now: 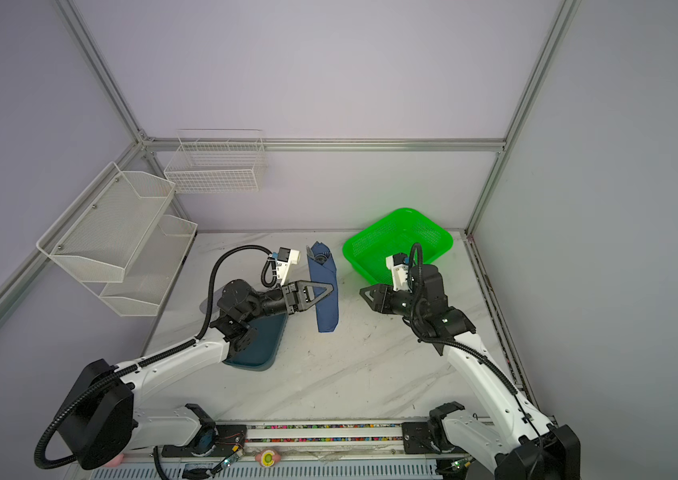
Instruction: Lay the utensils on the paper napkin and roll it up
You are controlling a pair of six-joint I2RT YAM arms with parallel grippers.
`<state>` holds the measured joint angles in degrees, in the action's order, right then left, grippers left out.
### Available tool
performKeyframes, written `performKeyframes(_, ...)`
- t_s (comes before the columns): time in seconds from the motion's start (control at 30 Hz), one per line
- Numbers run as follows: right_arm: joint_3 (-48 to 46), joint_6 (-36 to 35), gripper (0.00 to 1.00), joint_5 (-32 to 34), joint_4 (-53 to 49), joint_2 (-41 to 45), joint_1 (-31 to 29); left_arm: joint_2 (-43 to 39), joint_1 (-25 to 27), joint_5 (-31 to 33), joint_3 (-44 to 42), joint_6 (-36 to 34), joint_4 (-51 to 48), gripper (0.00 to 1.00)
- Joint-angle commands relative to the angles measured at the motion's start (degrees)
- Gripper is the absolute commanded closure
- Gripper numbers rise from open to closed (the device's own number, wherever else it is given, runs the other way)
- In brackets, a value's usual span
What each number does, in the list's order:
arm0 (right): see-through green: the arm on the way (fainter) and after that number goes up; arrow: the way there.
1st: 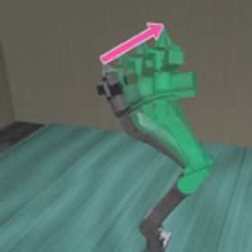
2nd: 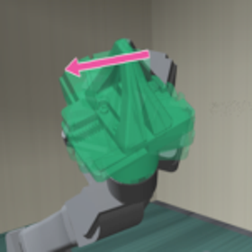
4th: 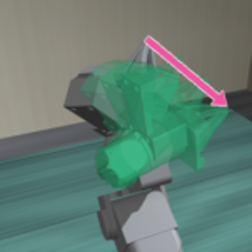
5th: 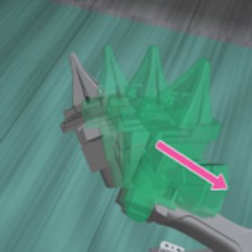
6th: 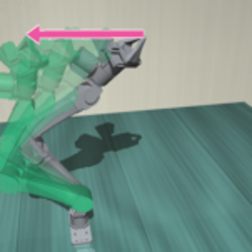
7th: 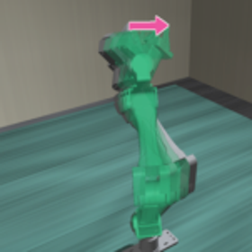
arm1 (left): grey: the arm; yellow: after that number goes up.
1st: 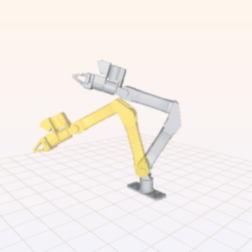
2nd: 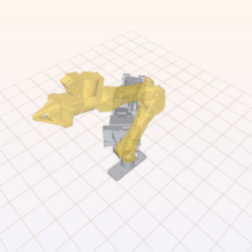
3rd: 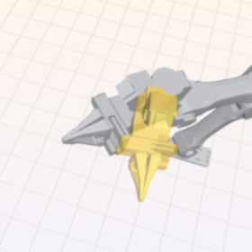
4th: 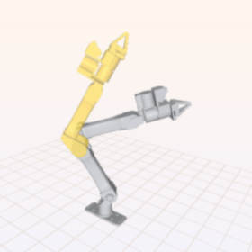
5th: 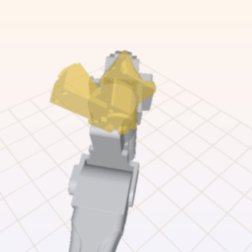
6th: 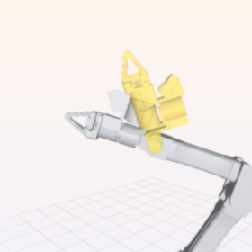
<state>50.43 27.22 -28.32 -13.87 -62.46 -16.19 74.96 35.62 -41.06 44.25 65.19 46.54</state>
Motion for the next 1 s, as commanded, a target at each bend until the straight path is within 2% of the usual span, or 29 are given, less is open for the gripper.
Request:
performKeyframes(0.0, 1.3, 1.8, 0.52, 6.7, -2.5, -5.5, 7.0, -2.1, -0.5, 0.4, 0.5, -1.8, 1.6, 1.00)
performKeyframes(0.1, 2.3, 2.3, 0.45, 5.5, -1.6, -10.4, 12.9, -3.1, -0.6, 0.6, 0.1, -2.3, 0.6, 1.00)
performKeyframes(0.2, 4.5, 3.2, 0.42, 8.5, -2.2, -15.4, 15.9, -3.7, -0.6, 1.3, -0.6, -3.0, -0.7, 1.00)
performKeyframes(0.33, 6.2, 3.1, 0.40, 10.6, -0.6, -21.3, 16.6, -3.6, -0.6, 1.5, -0.7, -3.0, -1.1, 1.00)
performKeyframes(0.47, 10.3, 1.8, 0.39, 5.3, 0.2, -28.9, 16.6, -3.1, -0.6, 1.5, -0.4, -3.0, -1.0, 1.00)
performKeyframes(0.63, 15.7, -2.3, 0.39, 4.1, -4.4, -37.4, 16.4, -2.3, -0.5, 1.2, 0.0, -2.3, -0.4, 1.00)
performKeyframes(0.8, 14.2, -8.0, 0.41, 6.9, -8.7, -37.5, 15.5, -2.7, -0.6, 2.0, -0.4, -3.3, -1.9, 1.00)
performKeyframes(0.97, 10.0, -10.9, 0.43, 10.4, -11.3, -34.1, 9.8, -0.9, -0.6, 1.5, 0.8, -3.3, -2.8, 1.00)
